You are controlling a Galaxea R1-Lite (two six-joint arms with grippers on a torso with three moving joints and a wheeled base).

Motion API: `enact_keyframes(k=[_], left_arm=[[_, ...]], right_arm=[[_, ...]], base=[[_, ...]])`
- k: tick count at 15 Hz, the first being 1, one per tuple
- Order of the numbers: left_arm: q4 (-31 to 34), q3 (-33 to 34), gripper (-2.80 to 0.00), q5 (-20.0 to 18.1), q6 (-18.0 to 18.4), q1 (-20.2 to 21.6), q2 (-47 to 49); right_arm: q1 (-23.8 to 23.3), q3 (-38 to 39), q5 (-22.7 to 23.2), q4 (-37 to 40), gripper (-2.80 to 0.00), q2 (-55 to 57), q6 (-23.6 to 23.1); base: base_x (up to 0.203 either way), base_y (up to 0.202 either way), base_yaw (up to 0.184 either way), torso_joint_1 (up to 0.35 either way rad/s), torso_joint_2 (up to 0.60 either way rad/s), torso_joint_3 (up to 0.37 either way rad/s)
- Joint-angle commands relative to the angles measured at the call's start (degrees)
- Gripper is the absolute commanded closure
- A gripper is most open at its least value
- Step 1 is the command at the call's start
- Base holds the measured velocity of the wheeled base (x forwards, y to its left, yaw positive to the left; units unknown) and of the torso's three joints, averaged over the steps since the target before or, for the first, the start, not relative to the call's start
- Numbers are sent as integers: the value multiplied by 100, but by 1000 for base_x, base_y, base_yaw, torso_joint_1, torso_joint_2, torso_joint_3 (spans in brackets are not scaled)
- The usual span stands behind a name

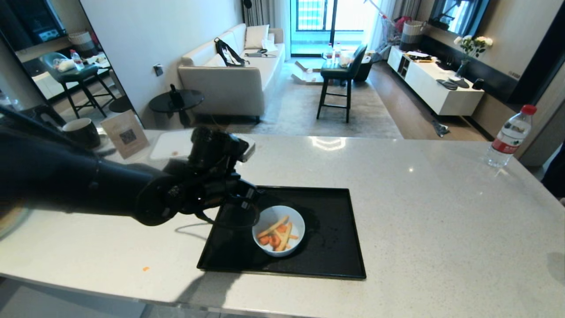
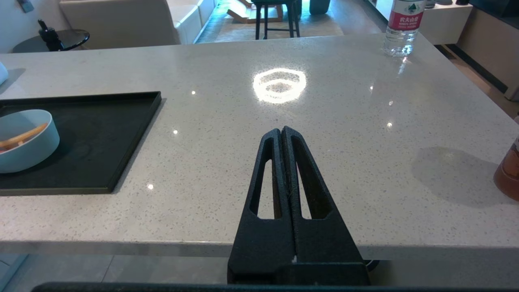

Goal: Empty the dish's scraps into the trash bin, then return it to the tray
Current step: Pick up the bowl with leftover food

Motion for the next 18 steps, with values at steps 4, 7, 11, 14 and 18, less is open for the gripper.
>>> enact_keyframes(k=[4, 7, 11, 14, 18], left_arm=[[230, -22, -280, 366, 21, -3, 224], [562, -84, -280, 414, 29, -4, 170], [1057, -276, -280, 432, 21, -68, 19], [1161, -303, -280, 449, 21, -100, -120], [1636, -294, -280, 432, -15, -162, -251]], right_arm=[[0, 0, -1, -6, 0, 0, 3], [0, 0, -1, -6, 0, 0, 3], [0, 0, -1, -6, 0, 0, 3], [0, 0, -1, -6, 0, 0, 3], [0, 0, -1, -6, 0, 0, 3]], base=[[0, 0, 0, 0, 0, 0], [0, 0, 0, 0, 0, 0], [0, 0, 0, 0, 0, 0], [0, 0, 0, 0, 0, 0], [0, 0, 0, 0, 0, 0]])
